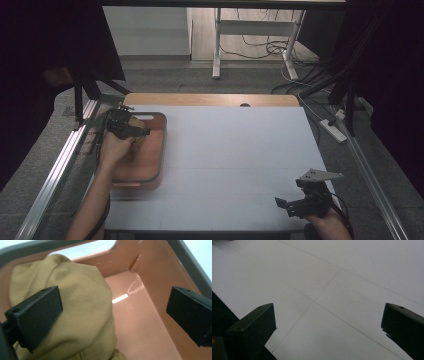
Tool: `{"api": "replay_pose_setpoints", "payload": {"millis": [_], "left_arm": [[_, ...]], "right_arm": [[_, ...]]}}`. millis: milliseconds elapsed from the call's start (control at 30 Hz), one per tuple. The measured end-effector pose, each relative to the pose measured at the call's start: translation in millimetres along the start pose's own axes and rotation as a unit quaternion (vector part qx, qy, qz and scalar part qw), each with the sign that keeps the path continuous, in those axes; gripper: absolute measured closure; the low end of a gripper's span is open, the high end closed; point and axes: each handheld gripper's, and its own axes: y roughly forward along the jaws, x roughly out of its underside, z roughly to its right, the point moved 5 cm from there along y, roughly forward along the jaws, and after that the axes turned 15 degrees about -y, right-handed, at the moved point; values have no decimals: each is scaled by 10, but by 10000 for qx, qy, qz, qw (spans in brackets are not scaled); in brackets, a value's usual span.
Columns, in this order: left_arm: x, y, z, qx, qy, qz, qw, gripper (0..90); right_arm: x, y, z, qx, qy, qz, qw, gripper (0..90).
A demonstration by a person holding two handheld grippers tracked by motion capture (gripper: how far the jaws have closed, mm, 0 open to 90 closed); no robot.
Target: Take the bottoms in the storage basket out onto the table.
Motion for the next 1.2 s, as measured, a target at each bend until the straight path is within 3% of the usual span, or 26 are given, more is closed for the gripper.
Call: {"api": "replay_pose_setpoints", "payload": {"millis": [267,367,667,767,833,867,967,1033,1200], "left_arm": [[5,-20,-125,-127,-199,56,9997,0],[60,47,-155,-177,-179,-154,9996,0],[121,134,-179,-346,-186,-477,9981,0],[157,187,-155,-698,13,-710,9950,0],[184,225,-137,-960,130,-863,9915,0],[205,253,-115,-1119,178,-983,9887,1],[246,299,-100,-1273,155,-1122,9854,11],[246,295,-110,-1352,174,-1116,9844,71],[246,245,-152,-1338,126,-1060,9852,202]], "right_arm": [[0,1,1,-4,10,2,10000,0],[0,1,-1,-14,-3,-6,10000,0],[1,0,-2,-14,-6,-3,10000,0],[1,0,-3,-9,-16,-15,10000,0],[1,0,-4,-7,-20,-18,10000,0],[1,0,-4,-7,-22,-19,10000,0],[1,0,-6,-10,-27,-22,10000,0],[1,-1,-7,-11,-25,-11,10000,0],[2,0,-4,-14,-13,-8,10000,0]]}}
